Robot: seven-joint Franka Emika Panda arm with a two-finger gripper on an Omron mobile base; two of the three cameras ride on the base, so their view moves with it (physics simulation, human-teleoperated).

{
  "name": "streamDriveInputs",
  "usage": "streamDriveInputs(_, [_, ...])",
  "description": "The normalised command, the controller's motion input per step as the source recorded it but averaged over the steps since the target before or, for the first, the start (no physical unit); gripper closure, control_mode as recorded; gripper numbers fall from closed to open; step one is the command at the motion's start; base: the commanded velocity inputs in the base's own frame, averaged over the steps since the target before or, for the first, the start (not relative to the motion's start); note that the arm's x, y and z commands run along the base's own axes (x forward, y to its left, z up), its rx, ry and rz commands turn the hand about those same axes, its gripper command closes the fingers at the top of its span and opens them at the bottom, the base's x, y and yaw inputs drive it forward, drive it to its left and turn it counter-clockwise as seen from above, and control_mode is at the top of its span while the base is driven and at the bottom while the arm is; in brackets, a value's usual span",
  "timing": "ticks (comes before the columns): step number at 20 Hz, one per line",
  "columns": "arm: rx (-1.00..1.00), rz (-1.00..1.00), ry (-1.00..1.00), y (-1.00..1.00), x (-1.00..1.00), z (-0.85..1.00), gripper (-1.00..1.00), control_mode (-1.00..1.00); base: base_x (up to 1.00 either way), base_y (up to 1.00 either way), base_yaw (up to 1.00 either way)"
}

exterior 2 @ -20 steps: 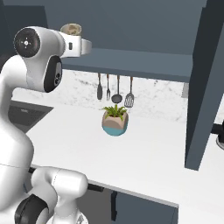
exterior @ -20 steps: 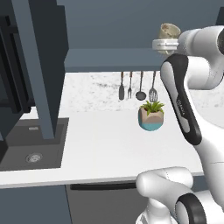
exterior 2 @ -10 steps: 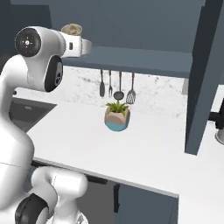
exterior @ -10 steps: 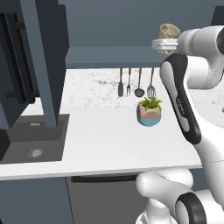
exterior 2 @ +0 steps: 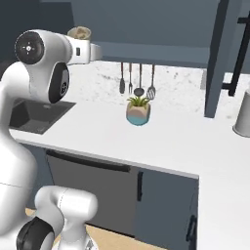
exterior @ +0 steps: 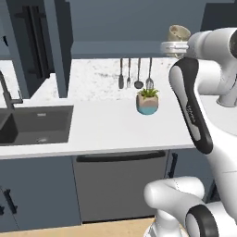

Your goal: Gather all objects into one cabinet and sort the glasses and bowls to opposite sides.

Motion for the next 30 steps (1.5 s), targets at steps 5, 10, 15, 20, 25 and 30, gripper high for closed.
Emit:
streamDriveInputs(5, [0.00, 0.00, 0.00, 0.00, 0.00, 0.00, 1.00, 1.00, -0.43, 0.00, -0.21])
streamDriveInputs(10, [0.00, 0.00, 0.00, 0.00, 0.00, 0.00, 1.00, 1.00, -0.10, 0.00, -0.25])
streamDriveInputs(15, [0.00, 0.00, 0.00, 0.00, 0.00, 0.00, 1.00, 1.00, 0.00, 0.00, -0.06])
streamDriveInputs(20, [0.00, 0.00, 0.00, 0.00, 0.00, 0.00, 1.00, 1.00, -0.26, 0.03, 0.00])
streamDriveInputs(25, [0.00, 0.00, 0.00, 0.00, 0.00, 0.00, 1.00, 1.00, -0.17, 0.30, -0.02])
streamDriveInputs(30, [0.00, 0.00, 0.00, 0.00, 0.00, 0.00, 1.00, 1.00, 0.00, 0.52, -0.08])
